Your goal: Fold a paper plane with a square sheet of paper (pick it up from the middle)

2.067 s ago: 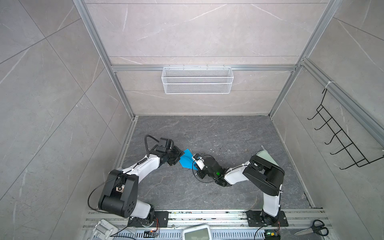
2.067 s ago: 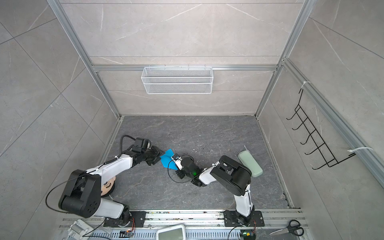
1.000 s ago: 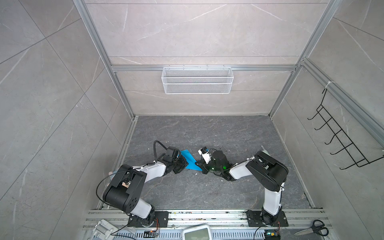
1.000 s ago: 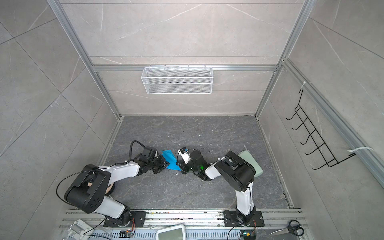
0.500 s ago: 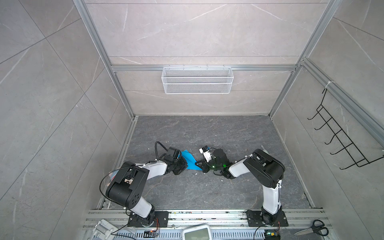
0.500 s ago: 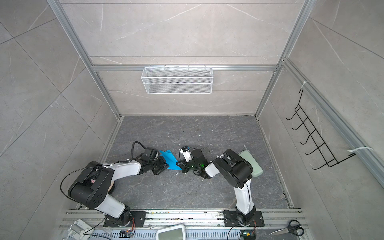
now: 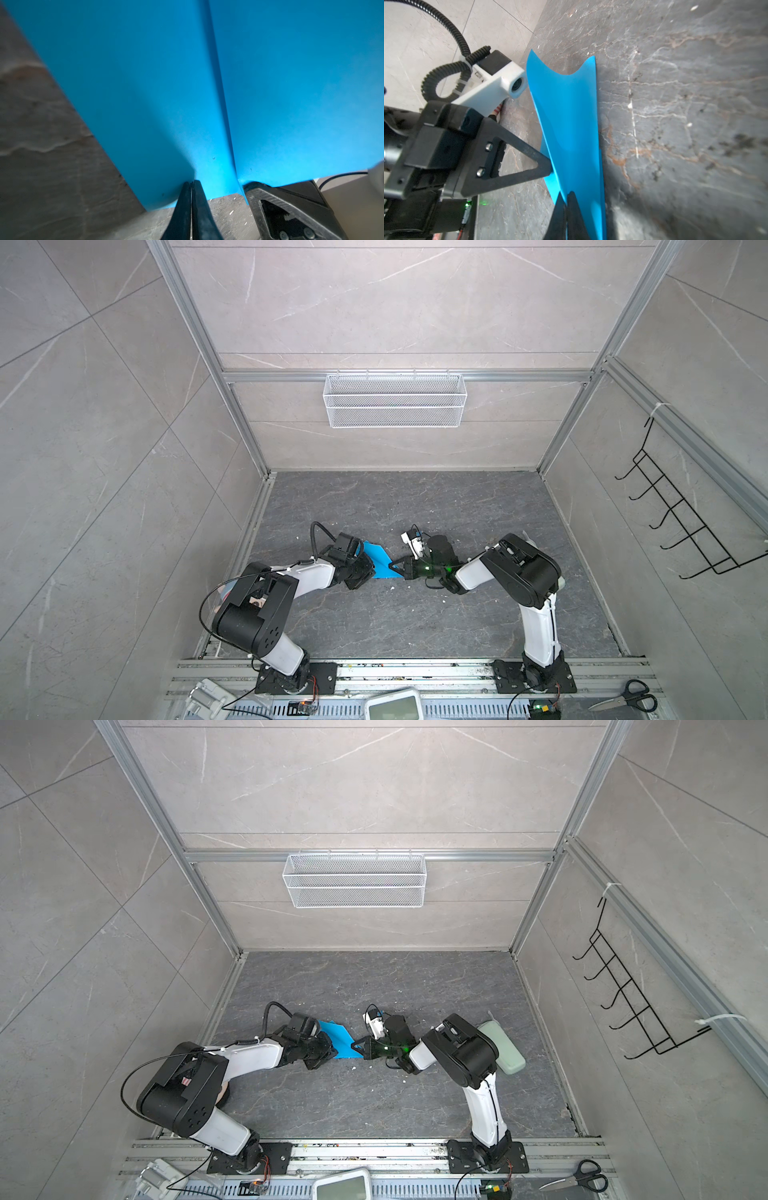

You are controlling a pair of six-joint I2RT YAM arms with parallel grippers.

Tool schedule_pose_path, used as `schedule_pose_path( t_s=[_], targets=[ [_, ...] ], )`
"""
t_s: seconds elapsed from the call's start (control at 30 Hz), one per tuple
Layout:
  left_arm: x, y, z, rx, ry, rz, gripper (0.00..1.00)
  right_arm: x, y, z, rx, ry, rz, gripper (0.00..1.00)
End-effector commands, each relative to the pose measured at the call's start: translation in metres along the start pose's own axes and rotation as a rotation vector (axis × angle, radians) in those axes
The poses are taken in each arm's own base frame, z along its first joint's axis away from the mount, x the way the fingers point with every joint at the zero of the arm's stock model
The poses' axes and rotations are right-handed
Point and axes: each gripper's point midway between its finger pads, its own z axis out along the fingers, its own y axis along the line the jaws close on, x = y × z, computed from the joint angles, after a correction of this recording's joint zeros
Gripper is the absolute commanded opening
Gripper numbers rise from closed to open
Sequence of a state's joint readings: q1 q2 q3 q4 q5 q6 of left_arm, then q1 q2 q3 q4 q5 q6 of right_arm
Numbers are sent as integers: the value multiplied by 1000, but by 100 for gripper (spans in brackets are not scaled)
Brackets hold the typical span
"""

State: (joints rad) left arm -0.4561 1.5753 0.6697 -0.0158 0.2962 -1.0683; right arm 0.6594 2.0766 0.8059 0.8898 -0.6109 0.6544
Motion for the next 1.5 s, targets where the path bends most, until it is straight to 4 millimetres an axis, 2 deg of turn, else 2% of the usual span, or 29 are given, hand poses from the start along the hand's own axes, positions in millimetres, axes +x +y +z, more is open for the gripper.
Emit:
schedule_pose_path(
  t_s=[0.0,0.2,0.43,0.5,0.63,0.77,1.1,1.27,1.47],
  targets=[
    [2,-2,-1,-19,20,34,10,-4,2,5,-42,9,53,2],
    [0,-10,-7,-5,15,83,13,0,5,3,-45,30,63,2],
    [-6,-22,-5,23,3,98,15,4,-2,-1,21,66,-38,6],
    [-7,-20,-2,8,7,86,14,2,-1,-4,29,60,-92,11],
    [-6,-6,2,-55,18,52,11,-5,3,-14,72,32,-231,30],
    [-3,2,5,-87,32,37,9,-11,9,-22,104,11,-373,37],
    [-1,5,7,-97,45,30,8,-2,18,-15,204,11,-730,36],
    [0,4,8,-92,50,31,8,-4,17,-18,235,-44,-795,39],
    [0,2,8,-86,55,36,8,10,20,-10,252,13,-899,39]
  ],
)
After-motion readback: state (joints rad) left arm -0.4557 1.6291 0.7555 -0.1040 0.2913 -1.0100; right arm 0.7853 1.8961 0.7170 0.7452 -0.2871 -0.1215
